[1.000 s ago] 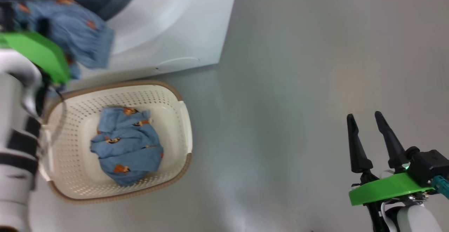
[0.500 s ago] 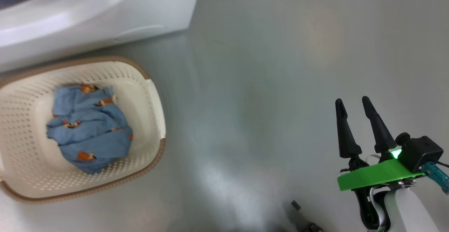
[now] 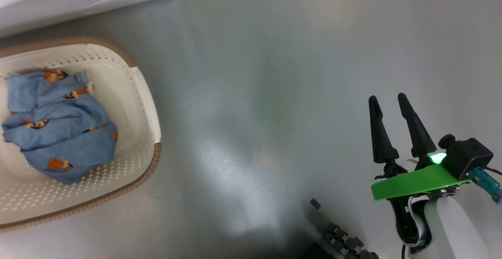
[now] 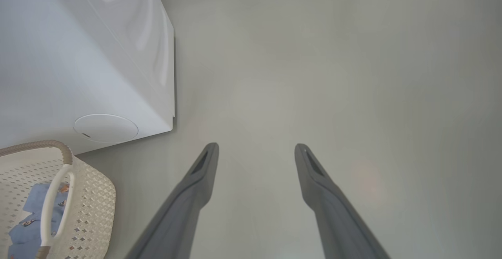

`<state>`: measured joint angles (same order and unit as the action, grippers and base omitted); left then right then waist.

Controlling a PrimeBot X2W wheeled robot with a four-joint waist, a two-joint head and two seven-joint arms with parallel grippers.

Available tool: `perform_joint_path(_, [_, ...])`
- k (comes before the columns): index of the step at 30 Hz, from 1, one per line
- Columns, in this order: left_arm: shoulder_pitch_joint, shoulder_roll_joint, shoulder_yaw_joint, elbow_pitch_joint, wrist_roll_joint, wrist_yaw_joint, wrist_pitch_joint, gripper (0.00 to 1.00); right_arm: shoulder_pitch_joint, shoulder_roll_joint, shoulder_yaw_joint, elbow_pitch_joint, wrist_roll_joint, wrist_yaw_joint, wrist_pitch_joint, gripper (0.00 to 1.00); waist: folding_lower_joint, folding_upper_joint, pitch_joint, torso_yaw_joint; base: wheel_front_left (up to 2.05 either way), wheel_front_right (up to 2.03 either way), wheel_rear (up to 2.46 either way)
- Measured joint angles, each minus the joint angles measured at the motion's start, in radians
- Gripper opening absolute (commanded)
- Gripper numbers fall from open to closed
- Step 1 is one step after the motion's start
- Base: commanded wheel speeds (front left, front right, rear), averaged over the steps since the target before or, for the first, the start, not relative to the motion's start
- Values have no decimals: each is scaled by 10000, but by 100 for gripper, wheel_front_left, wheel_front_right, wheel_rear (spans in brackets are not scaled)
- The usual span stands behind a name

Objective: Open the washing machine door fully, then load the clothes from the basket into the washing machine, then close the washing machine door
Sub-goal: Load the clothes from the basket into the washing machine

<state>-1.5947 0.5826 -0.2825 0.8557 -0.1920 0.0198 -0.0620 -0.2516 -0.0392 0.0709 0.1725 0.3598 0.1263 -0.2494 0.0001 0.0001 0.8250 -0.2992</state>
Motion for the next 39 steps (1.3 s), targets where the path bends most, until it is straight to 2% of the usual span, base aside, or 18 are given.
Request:
perform_joint_path(5, [-74, 4, -127, 349, 98, 98, -128, 0, -88, 2, 219, 52, 4, 0, -2, 100, 0, 0, 158, -71, 0, 0, 0])
perform_joint_path(6, [-78, 0, -144, 466, 100, 127, -121, 25, -96, 2, 222, 52, 4, 0, -2, 100, 0, 0, 145, -71, 0, 0, 0])
perform_joint_path(7, [-88, -2, -169, 533, 102, 161, -127, 44, -106, -2, 221, 54, 4, 0, -2, 100, -1, 0, 136, -65, 0, 0, 0])
perform_joint_path(8, [-110, -4, -169, 612, 100, 199, -115, 80, -118, -2, 221, 61, 4, 0, -2, 100, -2, 0, 128, -58, 0, 0, 0])
perform_joint_path(9, [-153, -13, -161, 729, 94, 211, -33, 100, -121, 0, 217, 71, 4, 0, -2, 100, -2, 0, 120, -46, 0, 0, 0])
perform_joint_path(18, [-106, -253, -174, 823, -104, 430, 107, 100, -126, 0, 151, 169, 4, 0, -2, 100, -1, 0, 6, 155, 0, 0, 0])
perform_joint_path(27, [802, -593, -92, 606, -433, 784, 56, 100, -160, -10, -157, 159, -366, 0, -2, 100, -1, 0, -261, 465, 0, 0, 0])
perform_joint_path(35, [2305, -1066, 121, 303, -1011, 1049, -706, 100, -139, -10, -479, -169, -834, 0, -2, 100, -2, 0, -795, 794, 0, 0, 0])
perform_joint_path(39, [3195, -1432, 272, 90, -1453, 1045, -1258, 100, 35, -12, -675, -203, -1137, 0, -2, 100, -1, 0, -1167, 988, 0, 0, 0])
